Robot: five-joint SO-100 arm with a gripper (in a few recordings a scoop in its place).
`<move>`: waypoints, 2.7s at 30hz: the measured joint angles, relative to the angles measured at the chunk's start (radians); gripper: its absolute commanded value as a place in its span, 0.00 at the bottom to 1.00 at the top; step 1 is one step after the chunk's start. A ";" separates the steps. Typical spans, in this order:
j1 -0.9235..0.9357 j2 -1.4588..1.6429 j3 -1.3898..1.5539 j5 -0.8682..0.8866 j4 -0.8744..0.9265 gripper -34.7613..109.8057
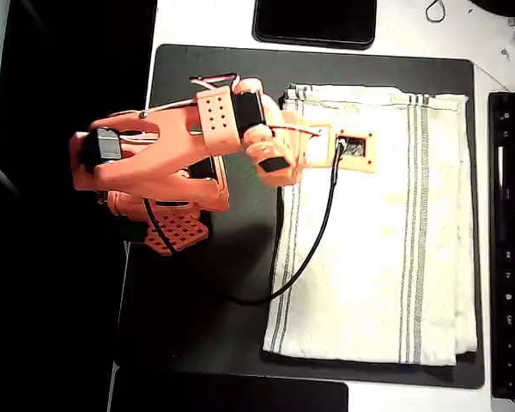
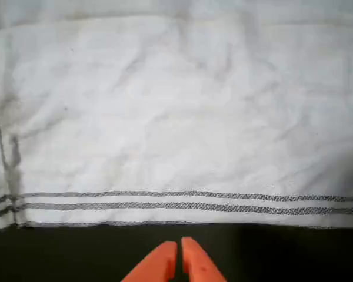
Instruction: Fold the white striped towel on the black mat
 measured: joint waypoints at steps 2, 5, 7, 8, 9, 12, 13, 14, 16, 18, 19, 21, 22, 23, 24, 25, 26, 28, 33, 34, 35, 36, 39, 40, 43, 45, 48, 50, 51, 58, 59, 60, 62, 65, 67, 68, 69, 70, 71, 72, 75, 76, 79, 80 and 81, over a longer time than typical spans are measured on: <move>-0.025 -0.037 -0.060 0.035 0.000 0.24; -0.066 -0.086 -0.124 0.066 0.000 0.24; -0.095 -0.118 -0.152 0.078 -0.003 0.24; -0.106 -0.133 -0.164 0.091 -0.014 0.24; -0.117 -0.152 -0.173 0.100 -0.023 0.24; -0.146 -0.192 -0.186 0.109 -0.067 0.24; -0.153 -0.199 -0.186 0.109 -0.083 0.24; -0.160 -0.206 -0.186 0.109 -0.098 0.24; -0.175 -0.224 -0.186 0.109 -0.126 0.24; -0.190 -0.250 -0.187 0.109 -0.138 0.24; -0.198 -0.268 -0.192 0.109 -0.143 0.24; -0.213 -0.299 -0.212 0.110 -0.143 0.24; -0.224 -0.321 -0.227 0.118 -0.143 0.24; -0.233 -0.342 -0.242 0.132 -0.143 0.24; -0.245 -0.365 -0.259 0.152 -0.143 0.24; -0.258 -0.390 -0.282 0.175 -0.143 0.24; -0.270 -0.417 -0.313 0.195 -0.140 0.24; -0.296 -0.471 -0.370 0.230 -0.135 0.24; -0.331 -0.615 -0.500 0.284 -0.130 0.27; -0.334 -0.647 -0.526 0.295 -0.130 0.28; -0.336 -0.680 -0.552 0.304 -0.130 0.29; -0.336 -0.713 -0.581 0.318 -0.124 0.29; -0.341 -0.850 -0.692 0.345 -0.074 0.31; -0.344 -0.894 -0.735 0.351 -0.057 0.32; -0.344 -1.025 -0.870 0.354 -0.014 0.34; -0.342 -1.094 -0.940 0.354 -0.003 0.34; -0.345 -1.170 -1.005 0.351 -0.003 0.35; -0.342 -1.212 -1.029 0.351 -0.005 0.35; -0.342 -1.232 -1.039 0.351 -0.005 0.35; -0.342 -1.374 -1.095 0.342 -0.048 0.38; -0.342 -1.388 -1.104 0.339 -0.054 0.38; -0.342 -1.407 -1.115 0.339 -0.057 0.39; -0.342 -1.430 -1.126 0.336 -0.066 0.39; -0.341 -1.456 -1.127 0.334 -0.080 0.39; -0.336 -1.470 -1.127 0.334 -0.086 0.38; -0.333 -1.474 -1.127 0.334 -0.087 0.37; -0.333 -1.480 -1.127 0.334 -0.091 0.36; -0.331 -1.482 -1.127 0.334 -0.091 0.35; -0.331 -1.489 -1.129 0.330 -0.092 0.34; -0.331 -1.491 -1.129 0.321 -0.095 0.33; -0.330 -1.493 -1.129 0.304 -0.101 0.31; -0.330 -1.493 -1.129 0.299 -0.107 0.30; -0.330 -1.493 -1.127 0.284 -0.109 0.27; -0.330 -1.493 -1.126 0.281 -0.109 0.26; -0.330 -1.493 -1.126 0.275 -0.109 0.25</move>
